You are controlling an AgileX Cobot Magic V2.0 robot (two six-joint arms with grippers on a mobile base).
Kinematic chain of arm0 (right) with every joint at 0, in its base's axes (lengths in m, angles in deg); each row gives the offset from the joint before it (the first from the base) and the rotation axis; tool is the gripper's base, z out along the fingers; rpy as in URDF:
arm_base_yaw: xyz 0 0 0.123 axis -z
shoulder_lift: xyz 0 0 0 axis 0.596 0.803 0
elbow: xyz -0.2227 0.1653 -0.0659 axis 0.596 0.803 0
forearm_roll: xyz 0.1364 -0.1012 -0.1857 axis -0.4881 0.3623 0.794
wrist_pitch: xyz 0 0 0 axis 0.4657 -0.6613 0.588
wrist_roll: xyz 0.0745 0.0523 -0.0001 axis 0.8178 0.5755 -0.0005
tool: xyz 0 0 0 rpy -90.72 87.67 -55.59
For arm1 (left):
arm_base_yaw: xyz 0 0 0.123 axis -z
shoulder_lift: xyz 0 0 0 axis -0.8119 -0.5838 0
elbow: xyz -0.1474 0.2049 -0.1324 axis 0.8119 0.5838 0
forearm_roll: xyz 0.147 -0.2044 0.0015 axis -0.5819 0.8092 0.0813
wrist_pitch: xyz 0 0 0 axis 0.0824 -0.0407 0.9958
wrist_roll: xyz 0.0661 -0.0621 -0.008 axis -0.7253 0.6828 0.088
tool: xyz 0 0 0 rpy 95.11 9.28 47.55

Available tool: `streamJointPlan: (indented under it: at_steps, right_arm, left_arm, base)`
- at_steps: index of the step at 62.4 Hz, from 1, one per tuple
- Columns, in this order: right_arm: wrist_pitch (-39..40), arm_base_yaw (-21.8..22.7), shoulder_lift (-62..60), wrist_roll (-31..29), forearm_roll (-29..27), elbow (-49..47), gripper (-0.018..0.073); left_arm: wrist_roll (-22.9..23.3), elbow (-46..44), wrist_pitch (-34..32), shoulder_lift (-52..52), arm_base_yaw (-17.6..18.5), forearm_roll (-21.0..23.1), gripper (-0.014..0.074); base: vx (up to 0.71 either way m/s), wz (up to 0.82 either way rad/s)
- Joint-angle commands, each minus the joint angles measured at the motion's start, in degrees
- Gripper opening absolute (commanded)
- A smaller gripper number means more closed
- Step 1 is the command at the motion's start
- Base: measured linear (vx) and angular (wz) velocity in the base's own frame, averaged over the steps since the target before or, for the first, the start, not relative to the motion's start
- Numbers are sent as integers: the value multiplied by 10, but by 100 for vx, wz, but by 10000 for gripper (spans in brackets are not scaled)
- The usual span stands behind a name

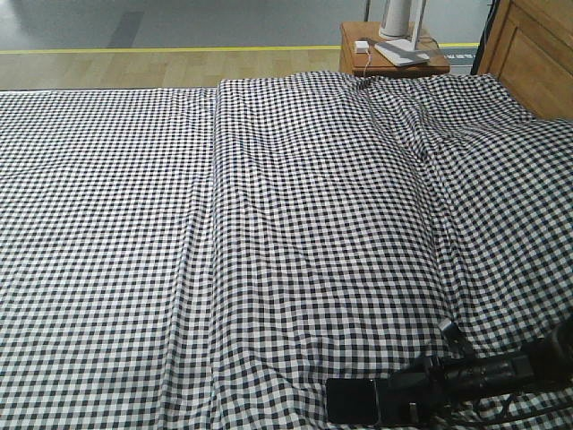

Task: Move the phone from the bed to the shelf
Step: 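Close the right gripper on the black phone's edge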

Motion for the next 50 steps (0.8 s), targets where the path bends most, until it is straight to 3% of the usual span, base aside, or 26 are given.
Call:
streamJointPlan:
  at_steps: [1, 22, 34, 50]
  right_arm:
    - [-85, -2, -16, 4, 27, 0, 454]
    - [-85, -1, -33, 19, 83, 0, -16]
    - [-85, -1, -63, 22, 100, 2, -11]
    - [-86, -1, -120, 82, 124, 3, -8]
  left_arm:
    - [3, -12, -41, 8, 2, 5, 1]
    - [3, -12, -41, 8, 2, 5, 1]
    - [3, -12, -41, 8, 2, 5, 1]
    - [3, -12, -41, 8, 2, 5, 1]
  base:
    - [0, 0]
    - [0, 0]
    - [0, 0]
    - [0, 0]
